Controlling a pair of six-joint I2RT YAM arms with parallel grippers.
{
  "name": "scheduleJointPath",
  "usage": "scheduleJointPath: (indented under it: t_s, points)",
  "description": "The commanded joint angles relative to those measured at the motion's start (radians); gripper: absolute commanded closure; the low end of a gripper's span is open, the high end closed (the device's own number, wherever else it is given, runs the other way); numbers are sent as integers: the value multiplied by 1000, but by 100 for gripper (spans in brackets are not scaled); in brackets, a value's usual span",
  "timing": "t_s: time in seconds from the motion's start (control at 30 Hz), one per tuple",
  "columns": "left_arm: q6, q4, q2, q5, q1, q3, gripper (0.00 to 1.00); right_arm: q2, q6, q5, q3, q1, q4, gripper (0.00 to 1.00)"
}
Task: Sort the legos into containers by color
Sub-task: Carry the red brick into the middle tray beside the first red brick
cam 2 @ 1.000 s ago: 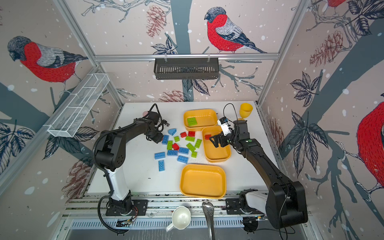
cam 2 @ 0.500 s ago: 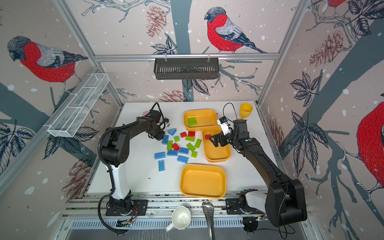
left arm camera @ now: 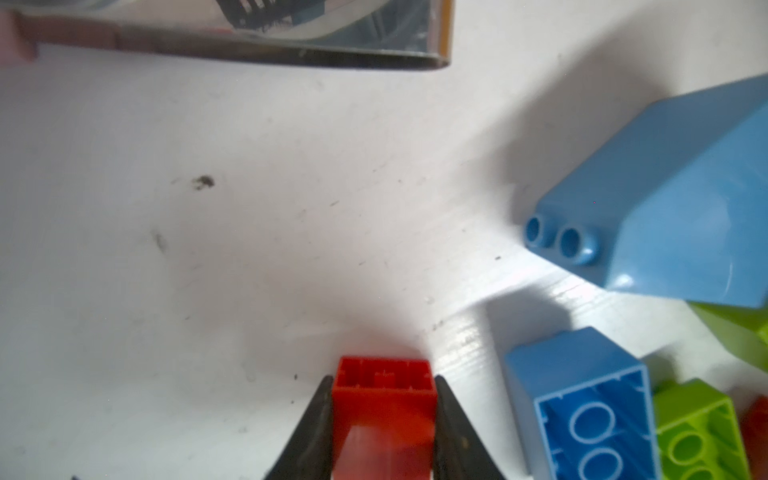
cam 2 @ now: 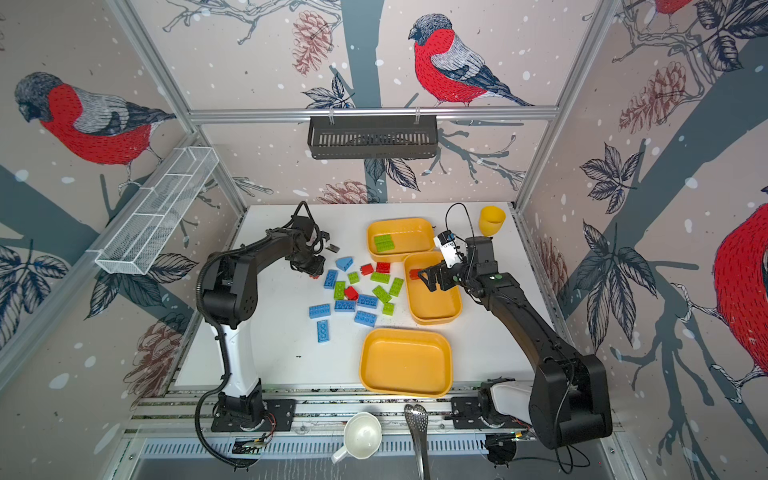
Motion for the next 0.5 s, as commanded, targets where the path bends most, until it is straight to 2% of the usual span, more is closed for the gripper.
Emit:
scheduleJointPath:
  t_s: [0.0,0.17,0.3,0.47]
  points:
    - [-46,-61,-34,54,0,42,76,21,-11,-4,7,1,17,1]
    - [-108,-113,-88,138,-48,142,75,21,-10,23,5,1,17,1]
    - [-186,-103,-110,220,-146,198,75,7,7,44,-9,-11,33,1]
    - [-316,19,-98,339,-290,235,76,-26,29,53,-36,-25,52,1]
